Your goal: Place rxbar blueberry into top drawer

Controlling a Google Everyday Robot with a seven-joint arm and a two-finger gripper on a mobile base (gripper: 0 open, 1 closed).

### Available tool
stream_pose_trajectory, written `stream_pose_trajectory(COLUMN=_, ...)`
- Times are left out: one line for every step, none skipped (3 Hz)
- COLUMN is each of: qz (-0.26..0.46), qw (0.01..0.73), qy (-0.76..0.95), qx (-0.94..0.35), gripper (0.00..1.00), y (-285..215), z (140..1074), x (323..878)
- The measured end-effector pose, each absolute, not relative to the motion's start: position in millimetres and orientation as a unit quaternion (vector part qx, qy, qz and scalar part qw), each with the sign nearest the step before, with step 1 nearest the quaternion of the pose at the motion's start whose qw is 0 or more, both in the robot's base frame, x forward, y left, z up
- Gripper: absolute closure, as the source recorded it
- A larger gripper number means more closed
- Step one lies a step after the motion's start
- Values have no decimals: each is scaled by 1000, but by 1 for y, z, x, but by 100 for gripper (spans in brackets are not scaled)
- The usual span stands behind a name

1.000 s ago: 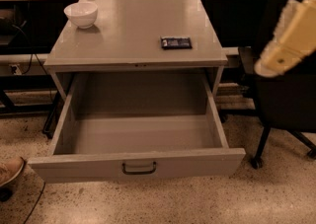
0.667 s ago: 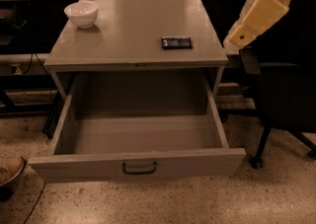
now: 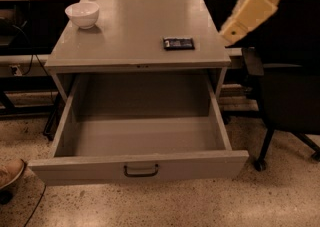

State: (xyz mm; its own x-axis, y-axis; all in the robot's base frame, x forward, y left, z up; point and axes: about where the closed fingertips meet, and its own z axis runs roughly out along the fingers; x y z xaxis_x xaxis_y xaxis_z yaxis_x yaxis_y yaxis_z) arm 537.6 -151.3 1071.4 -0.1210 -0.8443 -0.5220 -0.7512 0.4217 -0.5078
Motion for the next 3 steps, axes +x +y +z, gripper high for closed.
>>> stream_pose_trajectory(qz=17, qw=412, qy=752, qx=-515, gripper=0, y=-137, z=1040, x=603)
stream_pose_trajectory(qz=56, qw=409, qy=760, qx=-503, gripper=0, y=-126, z=1016, x=643)
stream_pose_trajectory(qz=86, qw=384, qy=775, qx=-495, gripper=0, y=-97, z=978, x=683)
